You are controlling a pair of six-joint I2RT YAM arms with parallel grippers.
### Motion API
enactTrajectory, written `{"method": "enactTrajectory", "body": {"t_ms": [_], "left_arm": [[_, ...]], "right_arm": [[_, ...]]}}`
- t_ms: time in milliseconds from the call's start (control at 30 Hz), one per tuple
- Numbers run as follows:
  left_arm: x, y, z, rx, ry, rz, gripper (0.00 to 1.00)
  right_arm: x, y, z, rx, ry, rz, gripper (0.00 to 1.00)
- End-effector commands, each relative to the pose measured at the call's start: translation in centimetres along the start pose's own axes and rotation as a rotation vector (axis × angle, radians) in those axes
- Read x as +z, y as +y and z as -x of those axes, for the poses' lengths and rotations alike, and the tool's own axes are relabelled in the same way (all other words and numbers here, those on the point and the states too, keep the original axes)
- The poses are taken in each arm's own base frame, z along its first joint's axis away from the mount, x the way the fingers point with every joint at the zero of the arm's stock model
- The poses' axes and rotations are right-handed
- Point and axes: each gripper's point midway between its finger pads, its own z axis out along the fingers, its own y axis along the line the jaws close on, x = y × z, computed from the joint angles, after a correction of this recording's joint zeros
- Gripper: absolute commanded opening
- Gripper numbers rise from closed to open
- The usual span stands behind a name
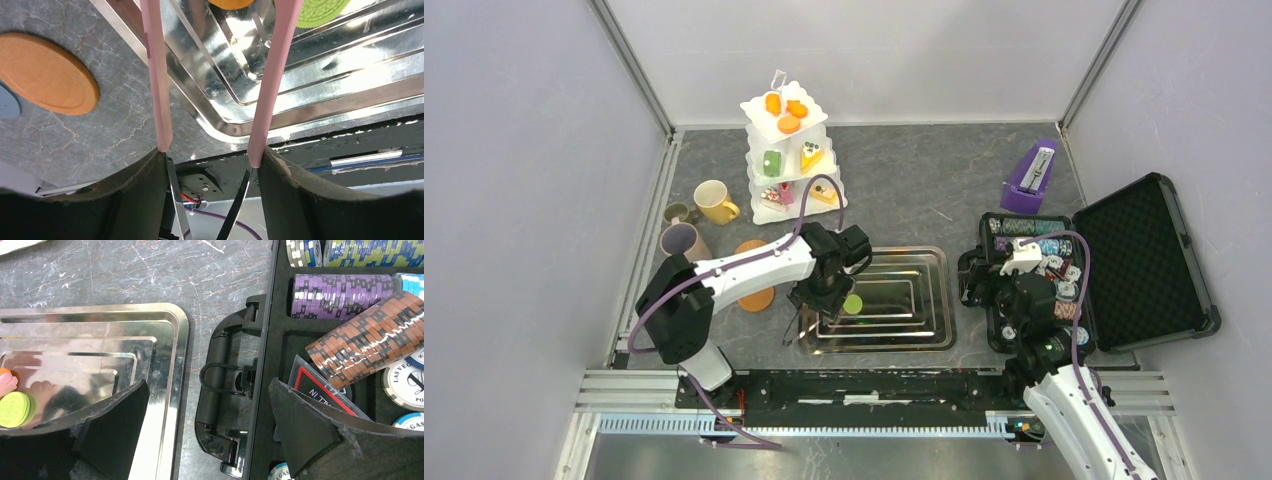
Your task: Serve the afternoon tea
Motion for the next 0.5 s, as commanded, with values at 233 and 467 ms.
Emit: {"method": "enactTrajectory", "body": {"t_ms": [233,467], "left_arm": [[0.6,0.1,-2.2,-0.028,0.036,0.022,0.67],[0.7,-0.1,-2.6,-0.028,0.05,0.013,0.64]], "right_arm": [[0.2,0.2,0.2,0.001,-0.021,0.012,0.98],[0.2,0.2,0.3,0.0,-0.024,0.014,0.98]]}}
